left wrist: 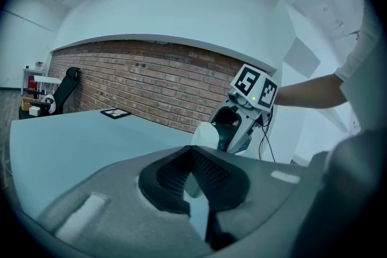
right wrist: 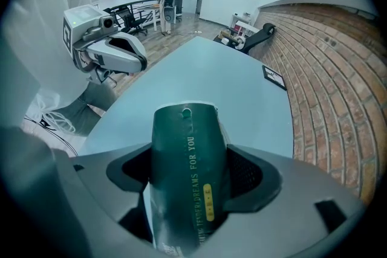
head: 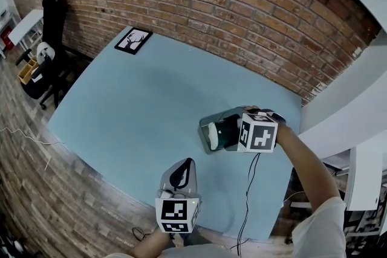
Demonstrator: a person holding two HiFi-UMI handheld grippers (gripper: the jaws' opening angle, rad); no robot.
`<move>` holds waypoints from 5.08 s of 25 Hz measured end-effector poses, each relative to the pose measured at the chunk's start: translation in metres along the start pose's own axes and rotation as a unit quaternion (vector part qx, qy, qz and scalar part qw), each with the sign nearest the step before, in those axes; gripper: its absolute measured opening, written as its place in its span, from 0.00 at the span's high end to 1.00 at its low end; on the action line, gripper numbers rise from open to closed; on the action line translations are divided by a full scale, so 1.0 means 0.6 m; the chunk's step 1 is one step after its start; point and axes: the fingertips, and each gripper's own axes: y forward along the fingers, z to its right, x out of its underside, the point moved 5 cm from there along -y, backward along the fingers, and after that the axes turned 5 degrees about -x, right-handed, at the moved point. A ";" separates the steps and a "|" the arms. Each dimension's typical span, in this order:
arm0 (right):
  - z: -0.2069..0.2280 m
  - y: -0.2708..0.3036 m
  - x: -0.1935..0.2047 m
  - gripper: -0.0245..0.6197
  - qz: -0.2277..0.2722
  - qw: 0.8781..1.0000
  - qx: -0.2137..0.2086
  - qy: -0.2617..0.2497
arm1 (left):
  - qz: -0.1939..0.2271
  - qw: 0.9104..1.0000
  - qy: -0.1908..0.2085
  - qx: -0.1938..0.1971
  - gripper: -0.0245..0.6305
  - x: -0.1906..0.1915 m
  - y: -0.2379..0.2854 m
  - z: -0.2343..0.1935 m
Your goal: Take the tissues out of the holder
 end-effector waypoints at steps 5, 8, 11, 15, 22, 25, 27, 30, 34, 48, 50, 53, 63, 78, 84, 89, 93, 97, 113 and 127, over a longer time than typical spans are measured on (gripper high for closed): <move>-0.023 -0.015 -0.009 0.39 0.001 1.000 0.004 0.007 | 0.003 1.000 0.001 0.006 0.95 -0.003 -0.016 0.002; -0.040 -0.020 -0.013 0.39 0.004 1.000 0.007 0.016 | 0.003 1.000 0.002 0.012 0.95 -0.002 -0.028 0.005; -0.060 -0.023 -0.015 0.39 0.005 1.000 0.009 0.028 | 0.003 1.000 0.006 0.021 0.95 -0.001 -0.039 0.009; -0.090 -0.023 -0.017 0.39 0.010 0.999 0.010 0.044 | 0.005 0.999 0.010 0.031 0.95 -0.001 -0.055 0.013; -0.143 -0.021 -0.015 0.39 0.015 0.997 0.014 0.078 | 0.005 0.998 0.019 0.056 0.95 -0.001 -0.080 0.023; -0.162 -0.022 -0.014 0.39 0.020 0.995 0.018 0.093 | 0.004 0.998 0.023 0.065 0.95 -0.002 -0.087 0.027; -0.174 -0.022 -0.014 0.39 0.023 0.994 0.023 0.105 | 0.003 0.997 0.025 0.070 0.95 -0.003 -0.091 0.029; -0.192 -0.020 -0.013 0.39 0.025 0.992 0.028 0.124 | 0.004 0.997 0.028 0.078 0.95 -0.003 -0.099 0.030; -0.215 -0.014 -0.013 0.39 0.040 0.987 0.036 0.151 | 0.006 0.996 0.032 0.087 0.95 -0.007 -0.108 0.030; -0.290 0.047 -0.008 0.39 0.068 0.965 0.047 0.249 | 0.003 0.991 0.056 0.118 0.95 -0.005 -0.133 0.027; -0.300 0.057 -0.006 0.39 0.066 0.962 0.045 0.260 | 0.001 0.991 0.057 0.120 0.95 -0.002 -0.136 0.025; -0.310 0.072 -0.003 0.39 0.067 0.958 0.044 0.275 | -0.003 0.991 0.057 0.121 0.95 0.002 -0.138 0.021; -0.324 0.126 0.001 0.39 0.069 0.951 0.044 0.299 | -0.010 0.990 0.061 0.124 0.95 0.011 -0.145 0.014; -0.326 0.182 0.011 0.39 0.051 0.953 0.030 0.296 | -0.023 0.992 0.063 0.111 0.95 0.018 -0.131 -0.004; -0.322 0.190 0.014 0.39 0.047 0.953 0.027 0.298 | -0.027 0.991 0.064 0.110 0.95 0.018 -0.120 -0.010; -0.318 0.195 0.013 0.39 0.046 0.953 0.025 0.297 | -0.031 0.991 0.063 0.110 0.95 0.020 -0.112 -0.016; -0.320 0.200 0.010 0.39 0.039 0.956 0.015 0.291 | -0.032 0.992 0.061 0.110 0.95 0.021 -0.106 -0.020; -0.318 0.203 0.011 0.38 0.037 0.956 0.009 0.292 | -0.031 0.992 0.058 0.108 0.95 0.020 -0.102 -0.023; -0.310 0.197 0.012 0.29 0.051 0.952 0.002 0.302 | -0.035 0.993 0.048 0.101 0.95 0.022 -0.095 -0.030; -0.287 0.080 0.001 0.29 0.175 0.914 0.091 0.353 | -0.025 0.994 0.044 0.097 0.95 0.020 -0.091 -0.009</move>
